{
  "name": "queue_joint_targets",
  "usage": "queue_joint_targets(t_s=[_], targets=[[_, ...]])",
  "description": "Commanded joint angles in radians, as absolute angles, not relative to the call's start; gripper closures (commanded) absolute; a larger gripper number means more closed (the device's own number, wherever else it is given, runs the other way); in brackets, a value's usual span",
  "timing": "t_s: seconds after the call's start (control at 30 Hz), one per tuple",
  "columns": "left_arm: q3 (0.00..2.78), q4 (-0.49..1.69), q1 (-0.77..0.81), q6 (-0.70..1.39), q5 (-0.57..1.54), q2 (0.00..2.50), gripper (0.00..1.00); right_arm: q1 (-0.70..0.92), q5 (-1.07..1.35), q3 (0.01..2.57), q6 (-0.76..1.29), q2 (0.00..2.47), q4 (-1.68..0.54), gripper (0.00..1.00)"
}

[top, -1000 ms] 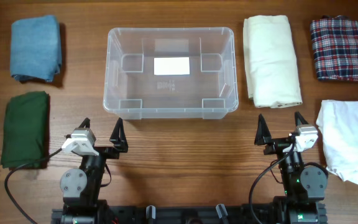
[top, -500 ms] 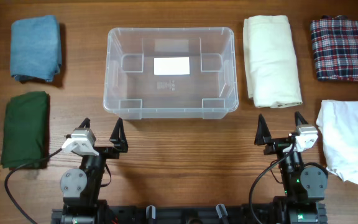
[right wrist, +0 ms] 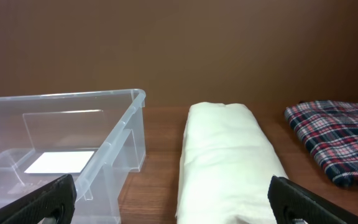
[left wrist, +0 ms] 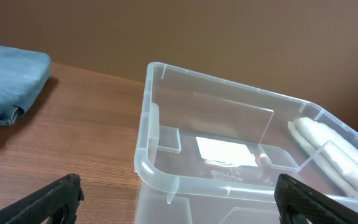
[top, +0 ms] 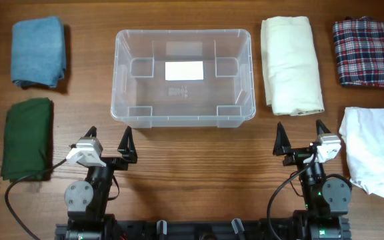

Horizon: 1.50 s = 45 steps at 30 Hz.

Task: Pack container
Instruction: 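Raise the right gripper and move it toward the cream folded cloth, then lower the right gripper onto the far end of the cream cloth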

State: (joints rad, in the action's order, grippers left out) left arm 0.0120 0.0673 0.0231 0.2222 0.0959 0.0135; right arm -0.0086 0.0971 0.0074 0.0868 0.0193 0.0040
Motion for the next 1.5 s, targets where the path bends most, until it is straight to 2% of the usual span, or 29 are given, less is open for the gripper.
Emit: queue_joint_targets(t_s=[0.0,0.33,0.5,0.73,0.93,1.07,1.1,1.2,1.3,1.47], targets=[[0.006,0.068,0.015,0.216,0.100,0.007,0.00,-0.015,0.106,0.005,0.081,0.014,0.007,0.00],[0.006,0.068,0.015,0.216,0.100,0.007,0.00,-0.014,0.073,0.005,0.091,0.014,0.039,0.00],[0.006,0.068,0.015,0.216,0.100,0.007,0.00,-0.015,0.253,0.012,0.098,0.014,0.100,0.00],[0.006,0.068,0.015,0.217,0.100,0.007,0.00,-0.015,0.286,0.222,-0.019,0.111,0.064,0.00],[0.006,0.068,0.015,0.216,0.100,0.007,0.00,-0.015,0.402,0.691,-0.024,0.620,-0.070,0.00],[0.006,0.068,0.015,0.217,0.100,0.007,0.00,-0.015,0.486,1.111,-0.025,0.989,-0.335,0.01],[0.006,0.068,0.015,0.217,0.100,0.007,0.00,-0.015,0.497,1.295,-0.030,1.135,-0.455,0.00],[0.006,0.068,0.015,0.216,0.100,0.007,0.00,-0.015,0.498,1.565,-0.060,1.347,-0.618,0.00],[0.006,0.068,0.015,0.217,0.100,0.007,0.00,-0.015,0.429,1.713,-0.104,1.496,-0.675,0.00],[0.006,0.068,0.015,0.217,0.100,0.007,0.00,-0.075,0.295,1.733,-0.078,1.613,-0.628,0.00]])
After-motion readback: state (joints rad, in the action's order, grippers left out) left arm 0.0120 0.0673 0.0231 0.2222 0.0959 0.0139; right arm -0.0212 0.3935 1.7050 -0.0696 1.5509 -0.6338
